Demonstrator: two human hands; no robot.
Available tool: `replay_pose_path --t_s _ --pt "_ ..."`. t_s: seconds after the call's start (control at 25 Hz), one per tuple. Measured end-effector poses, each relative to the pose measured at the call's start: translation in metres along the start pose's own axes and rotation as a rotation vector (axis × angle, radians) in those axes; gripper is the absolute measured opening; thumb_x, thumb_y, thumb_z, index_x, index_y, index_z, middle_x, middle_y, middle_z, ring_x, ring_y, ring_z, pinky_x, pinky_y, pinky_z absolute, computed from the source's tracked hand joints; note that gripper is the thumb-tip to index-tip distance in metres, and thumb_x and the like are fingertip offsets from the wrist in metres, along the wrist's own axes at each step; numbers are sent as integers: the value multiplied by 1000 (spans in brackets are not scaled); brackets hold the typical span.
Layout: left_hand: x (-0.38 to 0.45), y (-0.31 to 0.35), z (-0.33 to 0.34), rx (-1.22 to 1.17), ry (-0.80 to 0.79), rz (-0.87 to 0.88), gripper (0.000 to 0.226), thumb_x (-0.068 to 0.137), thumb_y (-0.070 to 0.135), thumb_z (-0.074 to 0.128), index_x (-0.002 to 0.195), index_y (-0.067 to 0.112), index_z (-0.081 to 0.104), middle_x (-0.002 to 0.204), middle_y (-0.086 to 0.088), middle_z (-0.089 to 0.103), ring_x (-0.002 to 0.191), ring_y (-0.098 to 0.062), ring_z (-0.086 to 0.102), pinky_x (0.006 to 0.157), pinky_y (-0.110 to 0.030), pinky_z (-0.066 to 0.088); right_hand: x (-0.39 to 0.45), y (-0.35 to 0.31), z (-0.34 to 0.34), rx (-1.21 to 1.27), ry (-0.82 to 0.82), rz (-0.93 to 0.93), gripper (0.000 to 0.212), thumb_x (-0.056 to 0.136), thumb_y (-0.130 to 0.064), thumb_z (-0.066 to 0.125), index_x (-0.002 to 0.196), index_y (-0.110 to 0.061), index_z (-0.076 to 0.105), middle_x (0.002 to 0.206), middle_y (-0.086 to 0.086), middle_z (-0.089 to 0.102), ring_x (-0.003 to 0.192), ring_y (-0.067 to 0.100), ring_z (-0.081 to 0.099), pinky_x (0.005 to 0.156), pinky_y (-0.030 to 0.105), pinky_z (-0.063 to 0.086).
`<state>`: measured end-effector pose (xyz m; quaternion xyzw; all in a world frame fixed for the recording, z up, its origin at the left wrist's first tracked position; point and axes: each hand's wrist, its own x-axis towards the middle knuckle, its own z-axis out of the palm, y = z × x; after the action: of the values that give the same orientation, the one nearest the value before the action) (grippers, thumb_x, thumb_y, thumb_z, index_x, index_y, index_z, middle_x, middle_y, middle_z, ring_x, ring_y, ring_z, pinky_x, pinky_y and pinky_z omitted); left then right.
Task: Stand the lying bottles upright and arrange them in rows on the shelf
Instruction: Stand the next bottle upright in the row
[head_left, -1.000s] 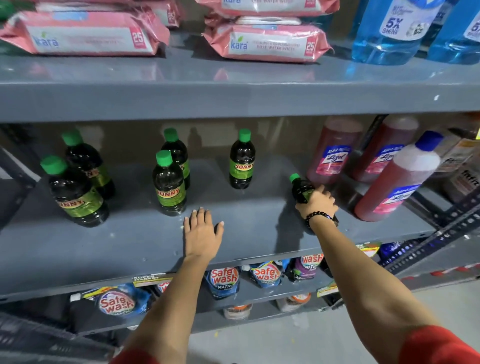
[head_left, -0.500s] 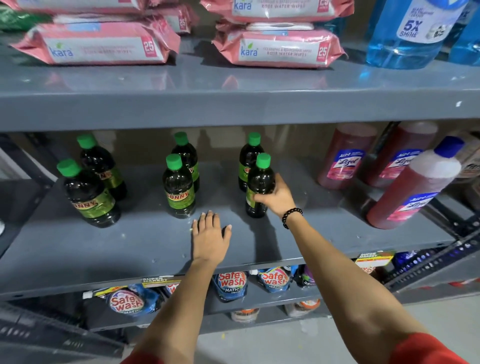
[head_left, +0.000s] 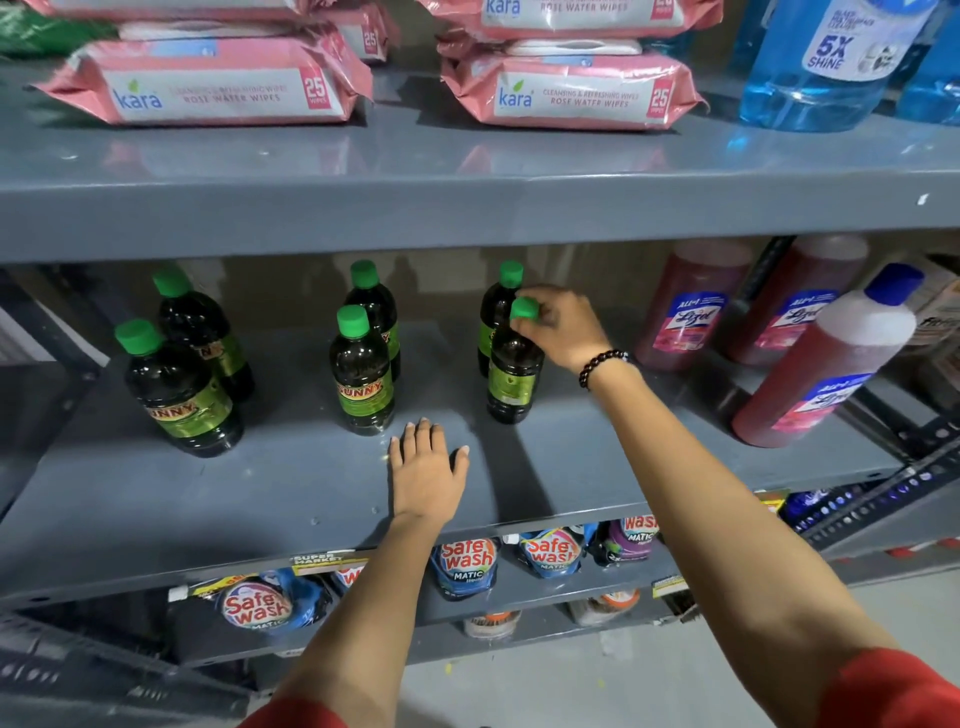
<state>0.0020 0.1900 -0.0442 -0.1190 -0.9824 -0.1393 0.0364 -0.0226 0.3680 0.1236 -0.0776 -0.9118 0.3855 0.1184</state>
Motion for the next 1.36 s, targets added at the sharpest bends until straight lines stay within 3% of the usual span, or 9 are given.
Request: replay_pose_path --t_s 0.16,0.28,0.36,0.52,0.8,1.0,1.2,1.28,1.36 --pt "0 0 0 -14 -11 1 54 94 39 37 135 4 35 146 -16 39 137 -31 28 115 -47 18 4 -11 -8 -94 -188 -17 50 82 -12 59 131 -15 50 134 10 57 123 26 53 103 33 43" --pt "0 -1 -1 -1 -13 4 56 94 41 34 136 5 33 147 -15 37 138 -31 27 115 -46 17 4 -18 -5 -267 -56 -28 47 75 -32 70 117 -12 59 120 11 63 110 28 59 83 30 46" --pt "1 -1 -1 0 -21 5 56 94 42 33 137 5 32 147 -15 36 139 -30 25 116 -46 16 3 -20 -7 -316 -1 -8 41 75 -32 72 108 -10 63 111 13 67 103 31 61 76 29 44" --pt "0 0 -2 -15 -19 2 56 94 41 34 137 5 33 147 -15 36 138 -31 26 115 -47 16 5 -22 -10 -341 -59 -74 38 81 -15 67 118 -11 62 125 17 60 114 34 56 93 33 46" --pt "0 -1 -2 -8 -32 2 56 95 42 32 137 6 31 148 -14 35 139 -30 24 116 -46 15 14 -18 -11 -331 -137 -105 44 84 -3 62 127 -7 55 136 17 51 121 34 51 101 32 40" --pt "-1 -1 -3 -23 -21 4 55 94 41 34 136 5 34 147 -15 37 138 -31 26 115 -47 16 10 -8 -7 -268 -93 -114 48 84 -8 63 130 -9 52 134 15 54 119 34 53 100 32 42" --pt "-1 0 -3 -22 -21 -1 55 94 41 35 136 5 34 147 -15 37 138 -31 26 115 -46 16 -34 24 40 172 245 182 88 71 -27 79 141 -3 30 142 19 39 134 30 36 110 37 33" --pt "-1 0 -2 -21 -20 -1 55 94 40 36 135 4 35 146 -16 38 138 -31 27 115 -47 17 -45 38 68 209 236 289 89 64 -27 83 134 0 35 132 21 47 126 34 44 104 39 40" --pt "-1 0 -2 -29 -8 -5 54 94 39 37 134 3 36 145 -17 40 137 -32 29 115 -47 18 -45 45 88 248 190 364 75 62 -24 84 120 -1 43 119 20 56 113 36 55 92 38 48"
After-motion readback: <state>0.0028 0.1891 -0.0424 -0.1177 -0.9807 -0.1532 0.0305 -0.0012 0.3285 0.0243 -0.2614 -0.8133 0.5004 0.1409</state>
